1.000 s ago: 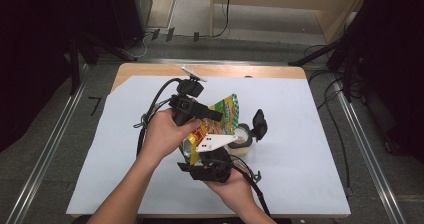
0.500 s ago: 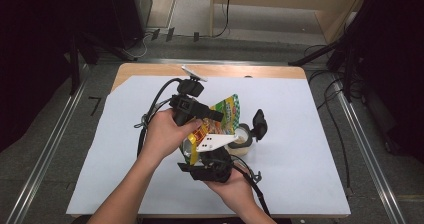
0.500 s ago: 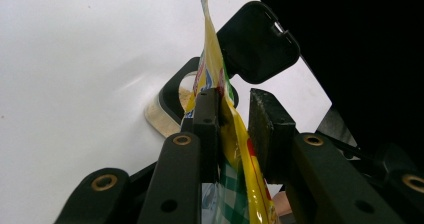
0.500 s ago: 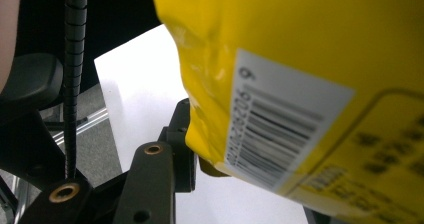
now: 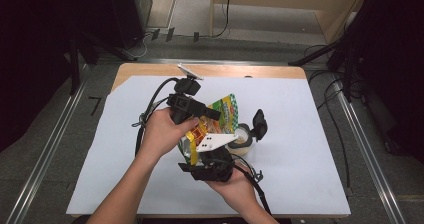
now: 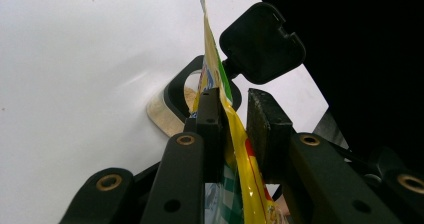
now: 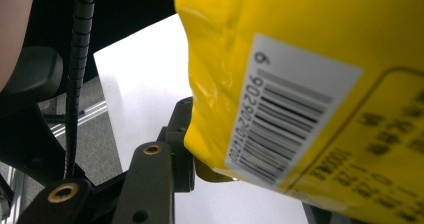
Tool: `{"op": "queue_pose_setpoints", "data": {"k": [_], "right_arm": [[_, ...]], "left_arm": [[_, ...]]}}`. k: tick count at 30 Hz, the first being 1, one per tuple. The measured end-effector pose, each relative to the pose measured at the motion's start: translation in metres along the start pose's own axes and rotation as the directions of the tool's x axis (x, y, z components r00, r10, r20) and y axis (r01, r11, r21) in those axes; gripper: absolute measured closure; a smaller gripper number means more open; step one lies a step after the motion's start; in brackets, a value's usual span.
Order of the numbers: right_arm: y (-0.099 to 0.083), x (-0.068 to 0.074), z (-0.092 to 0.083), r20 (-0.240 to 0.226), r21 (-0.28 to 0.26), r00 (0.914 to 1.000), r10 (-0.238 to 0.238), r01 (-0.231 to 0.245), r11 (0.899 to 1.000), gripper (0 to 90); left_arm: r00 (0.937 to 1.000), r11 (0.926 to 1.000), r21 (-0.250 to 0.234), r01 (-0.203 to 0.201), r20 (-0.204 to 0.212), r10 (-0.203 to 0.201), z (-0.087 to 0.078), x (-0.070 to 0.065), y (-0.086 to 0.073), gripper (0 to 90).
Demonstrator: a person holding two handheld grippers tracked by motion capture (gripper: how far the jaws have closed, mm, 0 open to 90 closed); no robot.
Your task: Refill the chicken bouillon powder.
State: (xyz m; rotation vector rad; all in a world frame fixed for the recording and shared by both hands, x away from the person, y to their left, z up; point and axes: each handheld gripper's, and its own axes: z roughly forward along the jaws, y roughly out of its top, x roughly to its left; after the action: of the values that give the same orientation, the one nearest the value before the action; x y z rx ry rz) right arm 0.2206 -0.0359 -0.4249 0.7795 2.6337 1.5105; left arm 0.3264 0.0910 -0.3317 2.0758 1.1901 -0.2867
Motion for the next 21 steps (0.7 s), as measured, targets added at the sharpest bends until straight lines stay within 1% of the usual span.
{"op": "queue_pose_setpoints", "data": {"k": [6,12,21], "right_arm": [[0.0005,-0.0005,-0.0007,0.003,0.003,1.0,-0.002,0.002,1.0,62.4],[0.0009,-0.0007,-0.0012,0.01,0.009,0.9998,-0.015,0.015,1.0,62.3],[0.0007,0.0,-0.0008,0.013,0.01,0.9998,-0.017,0.017,1.0,62.4]], "left_arm": [[0.9999,0.9999,-0.002,0.014,0.005,-0.014,-0.0001,0.0043,0.0004,76.2],[0.9999,0.9999,0.002,0.015,0.004,-0.015,-0.0006,0.0057,0.0005,76.3],[0.9999,0.9999,0.002,0.014,0.006,-0.014,-0.0005,0.005,0.0004,76.2]]}}
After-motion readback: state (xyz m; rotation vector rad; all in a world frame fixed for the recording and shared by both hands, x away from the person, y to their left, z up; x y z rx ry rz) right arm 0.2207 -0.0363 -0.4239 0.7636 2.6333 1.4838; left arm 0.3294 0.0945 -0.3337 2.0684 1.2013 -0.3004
